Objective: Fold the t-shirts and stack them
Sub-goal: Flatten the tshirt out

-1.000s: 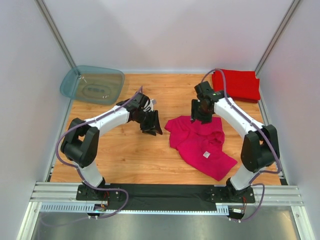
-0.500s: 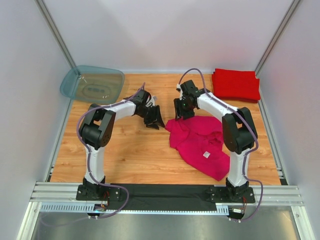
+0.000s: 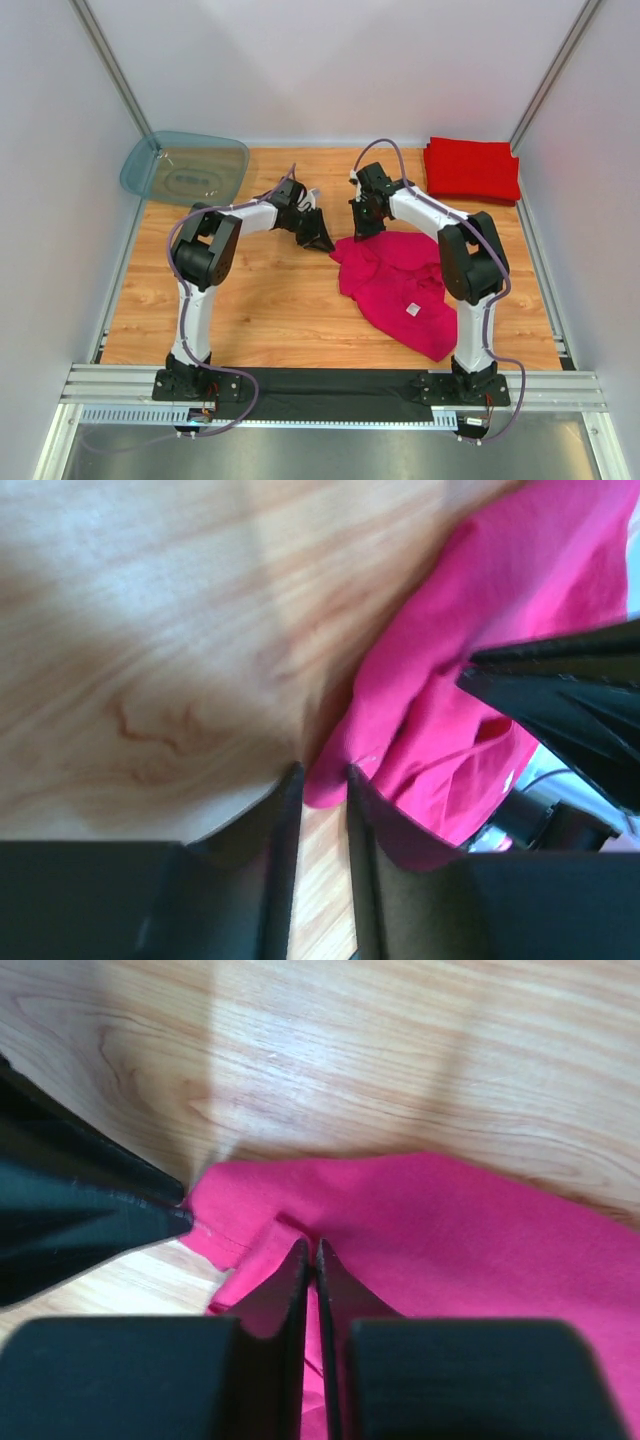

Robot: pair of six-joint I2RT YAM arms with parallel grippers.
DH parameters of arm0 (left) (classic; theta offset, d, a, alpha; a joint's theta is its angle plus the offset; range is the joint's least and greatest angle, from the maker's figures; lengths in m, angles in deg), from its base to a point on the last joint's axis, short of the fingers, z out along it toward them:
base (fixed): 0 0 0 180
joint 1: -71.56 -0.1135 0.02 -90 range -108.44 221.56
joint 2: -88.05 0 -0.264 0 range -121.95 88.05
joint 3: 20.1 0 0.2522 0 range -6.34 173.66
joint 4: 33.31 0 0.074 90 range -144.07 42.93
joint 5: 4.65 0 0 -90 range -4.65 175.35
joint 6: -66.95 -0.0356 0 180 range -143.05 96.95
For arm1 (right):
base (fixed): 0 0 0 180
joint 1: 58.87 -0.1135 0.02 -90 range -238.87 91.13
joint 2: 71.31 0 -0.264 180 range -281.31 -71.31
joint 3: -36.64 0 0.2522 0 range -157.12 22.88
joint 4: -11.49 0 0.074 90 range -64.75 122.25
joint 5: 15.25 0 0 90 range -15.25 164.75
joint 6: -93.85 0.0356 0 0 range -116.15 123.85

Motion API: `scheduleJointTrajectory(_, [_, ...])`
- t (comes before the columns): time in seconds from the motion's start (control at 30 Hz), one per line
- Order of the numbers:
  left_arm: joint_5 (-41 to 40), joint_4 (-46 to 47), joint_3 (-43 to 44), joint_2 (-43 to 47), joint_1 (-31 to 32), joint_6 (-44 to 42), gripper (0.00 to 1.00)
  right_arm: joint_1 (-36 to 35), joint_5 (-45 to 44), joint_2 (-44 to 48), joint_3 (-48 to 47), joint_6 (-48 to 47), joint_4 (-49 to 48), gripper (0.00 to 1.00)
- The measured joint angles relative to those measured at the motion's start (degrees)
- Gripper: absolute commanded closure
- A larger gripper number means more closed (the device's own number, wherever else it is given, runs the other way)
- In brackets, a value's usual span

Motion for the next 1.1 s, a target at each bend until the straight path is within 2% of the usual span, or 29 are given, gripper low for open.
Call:
scheduleJointTrajectory(0.03, [0.15, 0.52, 0.09, -0.52, 0.02, 0.35, 0.95, 0.00, -0.46, 0.13, 0.00, 0.22, 0.07, 1.00])
scheduleJointTrajectory(0.07, [0.20, 0.74, 0.11, -0.87, 0.07, 0.70, 1.00, 0.00, -1.01, 0.39, 0.00, 0.42, 0.20, 1.00])
scheduleJointTrajectory(0.2, [0.33, 0.17, 0.39, -0.92, 0.17, 2.03, 1.00, 0.00, -3.72, 3.34, 0.00, 0.94, 2.32, 1.00])
scheduleJointTrajectory(0.33, [-1.53, -6.51, 2.40, 1.40, 0.35, 2.08, 1.00, 0.00, -10.60, 10.54, -1.51, 2.86, 9.55, 1.00])
scheduleJointTrajectory(0.5, [-10.27, -21.86, 7.02, 14.23, 0.44, -0.11, 1.00, 1.92, -20.20, 20.13, -9.99, 8.52, 23.85, 1.00])
scheduleJointTrajectory(0.7, [-19.91, -34.18, 10.93, 32.50, 0.39, -2.23, 1.00, 7.96, -28.89, 31.89, -13.33, 14.32, 34.67, 1.00])
scheduleJointTrajectory(0.87, [-26.43, -44.37, 11.74, 41.20, 0.39, -2.40, 1.00, 10.78, -32.15, 37.27, -14.36, 16.46, 36.72, 1.00])
scheduleJointTrajectory(1.1, [-37.24, -55.56, 12.55, 46.29, 0.44, -3.10, 1.00, 13.92, -32.61, 40.68, -11.04, 18.05, 38.32, 1.00])
